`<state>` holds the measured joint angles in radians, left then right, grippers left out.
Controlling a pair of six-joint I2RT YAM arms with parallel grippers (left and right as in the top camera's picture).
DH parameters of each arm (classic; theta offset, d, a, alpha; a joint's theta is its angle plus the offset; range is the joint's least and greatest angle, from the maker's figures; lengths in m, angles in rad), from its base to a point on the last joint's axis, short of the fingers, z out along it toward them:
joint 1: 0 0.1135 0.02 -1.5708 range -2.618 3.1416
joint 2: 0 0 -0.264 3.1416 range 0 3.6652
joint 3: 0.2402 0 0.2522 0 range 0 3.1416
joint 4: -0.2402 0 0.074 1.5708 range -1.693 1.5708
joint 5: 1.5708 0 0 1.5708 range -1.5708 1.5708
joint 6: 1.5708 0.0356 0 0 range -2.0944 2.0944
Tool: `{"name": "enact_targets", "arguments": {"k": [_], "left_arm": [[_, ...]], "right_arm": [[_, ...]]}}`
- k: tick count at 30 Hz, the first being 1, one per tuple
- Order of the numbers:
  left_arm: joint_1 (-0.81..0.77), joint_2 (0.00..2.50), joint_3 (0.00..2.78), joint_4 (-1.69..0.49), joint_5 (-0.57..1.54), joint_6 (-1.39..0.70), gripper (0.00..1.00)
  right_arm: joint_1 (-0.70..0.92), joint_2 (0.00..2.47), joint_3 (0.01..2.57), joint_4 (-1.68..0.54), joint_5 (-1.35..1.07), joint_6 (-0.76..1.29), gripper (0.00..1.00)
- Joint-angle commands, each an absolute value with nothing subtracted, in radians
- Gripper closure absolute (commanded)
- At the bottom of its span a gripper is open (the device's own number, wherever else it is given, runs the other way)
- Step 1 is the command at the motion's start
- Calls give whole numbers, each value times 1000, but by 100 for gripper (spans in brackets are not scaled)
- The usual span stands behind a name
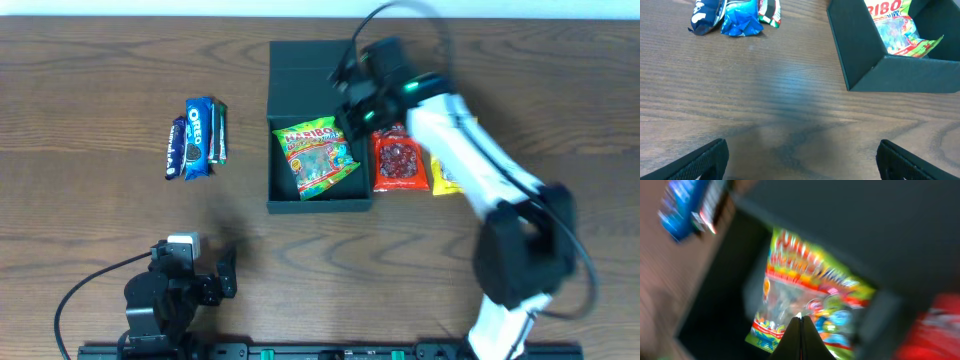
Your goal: Pack container
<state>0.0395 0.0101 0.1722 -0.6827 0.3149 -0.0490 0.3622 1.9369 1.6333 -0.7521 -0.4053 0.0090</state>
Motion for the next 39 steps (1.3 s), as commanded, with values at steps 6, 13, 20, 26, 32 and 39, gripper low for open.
{"name": "enact_targets", "arguments": {"k": [6,13,20,26,32,39], "left_arm": [[46,4,170,-706,299,-46,5],[45,4,170,-707,299,-46,5],[46,4,170,-569,255,-77,5],[46,36,170,-124,264,-187,5],[46,243,209,112,368,-206,5],[46,622,421,114,395,-126,5]], "right_arm": [[169,1787,1664,-814,-416,-51,43],[105,1787,1658,-826,-415,-90,39],[98,1788,1658,-823,-416,-141,32],[91,1788,1658,-820,-417,-141,7],[93,1788,1658,-796,-423,-140,1],[93,1788,1658,-778,-423,-140,1]]}}
